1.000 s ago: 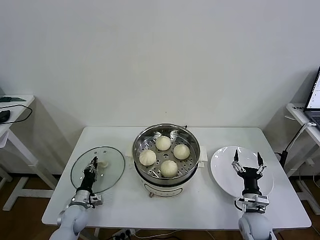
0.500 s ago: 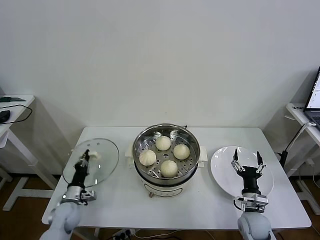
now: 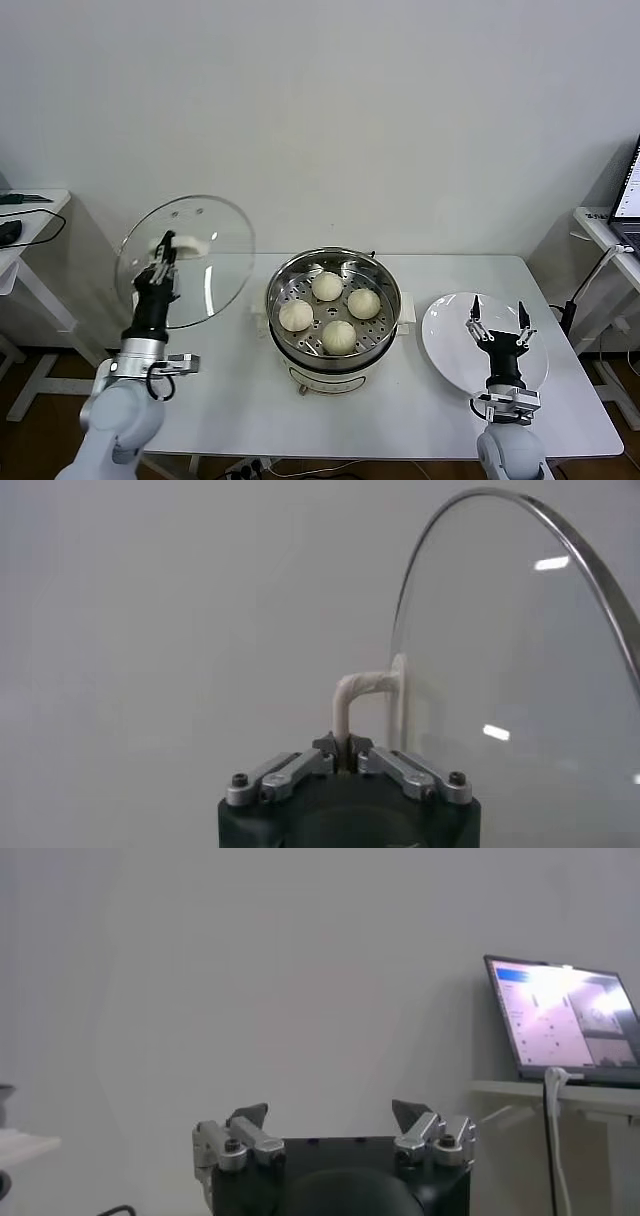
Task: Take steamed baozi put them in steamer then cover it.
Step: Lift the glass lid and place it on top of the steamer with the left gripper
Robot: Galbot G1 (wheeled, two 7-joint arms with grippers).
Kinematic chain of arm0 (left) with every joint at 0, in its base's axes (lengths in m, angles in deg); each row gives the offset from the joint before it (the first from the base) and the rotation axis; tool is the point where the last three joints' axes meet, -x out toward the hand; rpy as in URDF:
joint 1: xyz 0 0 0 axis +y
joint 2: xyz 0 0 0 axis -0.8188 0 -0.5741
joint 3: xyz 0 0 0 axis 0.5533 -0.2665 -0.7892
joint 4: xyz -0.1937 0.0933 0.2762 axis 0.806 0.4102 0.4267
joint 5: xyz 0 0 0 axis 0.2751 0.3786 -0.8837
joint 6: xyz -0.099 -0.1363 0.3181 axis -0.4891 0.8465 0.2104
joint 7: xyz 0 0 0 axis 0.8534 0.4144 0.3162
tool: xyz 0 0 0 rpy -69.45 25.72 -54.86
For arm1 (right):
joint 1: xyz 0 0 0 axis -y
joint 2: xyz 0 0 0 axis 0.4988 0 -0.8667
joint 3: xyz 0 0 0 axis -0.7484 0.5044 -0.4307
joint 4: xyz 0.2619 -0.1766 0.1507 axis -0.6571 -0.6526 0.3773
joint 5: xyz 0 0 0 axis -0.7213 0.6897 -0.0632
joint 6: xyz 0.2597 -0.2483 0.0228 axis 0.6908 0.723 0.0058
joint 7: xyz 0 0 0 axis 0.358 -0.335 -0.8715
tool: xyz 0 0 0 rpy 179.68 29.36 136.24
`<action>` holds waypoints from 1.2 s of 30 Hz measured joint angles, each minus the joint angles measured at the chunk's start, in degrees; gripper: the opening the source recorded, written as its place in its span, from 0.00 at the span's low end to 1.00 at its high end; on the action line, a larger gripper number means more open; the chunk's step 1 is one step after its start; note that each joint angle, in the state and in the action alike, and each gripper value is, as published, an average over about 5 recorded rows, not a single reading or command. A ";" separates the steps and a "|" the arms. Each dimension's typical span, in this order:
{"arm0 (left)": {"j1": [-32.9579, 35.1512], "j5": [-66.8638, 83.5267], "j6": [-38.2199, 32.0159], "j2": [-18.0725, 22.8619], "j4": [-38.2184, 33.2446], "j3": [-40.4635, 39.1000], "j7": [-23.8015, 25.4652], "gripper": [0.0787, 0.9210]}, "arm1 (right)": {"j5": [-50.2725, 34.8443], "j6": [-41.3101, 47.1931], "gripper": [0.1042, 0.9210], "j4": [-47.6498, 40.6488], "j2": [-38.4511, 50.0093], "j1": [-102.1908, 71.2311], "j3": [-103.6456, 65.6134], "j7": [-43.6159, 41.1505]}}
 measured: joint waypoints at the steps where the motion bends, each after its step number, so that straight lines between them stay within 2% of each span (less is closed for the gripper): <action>1: -0.20 -0.03 1.06 0.15 -1.37 -1.46 0.62 0.13 | 0.00 0.00 0.88 0.00 -0.02 -0.01 -0.15 0.00; 9: -2.86 -1.37 8.93 2.23 -6.89 -15.37 5.76 0.13 | 0.07 -0.02 0.88 -0.57 -0.47 0.08 -0.97 -0.10; 17: -6.97 -5.57 15.44 6.29 -4.37 -26.42 11.17 0.13 | 0.19 -0.26 0.88 -1.75 -1.03 0.41 -1.36 -0.25; 28: -11.22 -16.13 19.05 11.90 3.63 -32.08 18.10 0.13 | 0.55 -0.56 0.88 -3.26 -1.70 0.75 -1.46 -0.44; 36: -12.78 -21.47 19.82 14.92 7.61 -33.74 20.48 0.13 | 0.75 -0.74 0.88 -4.00 -1.79 1.15 -1.46 -0.49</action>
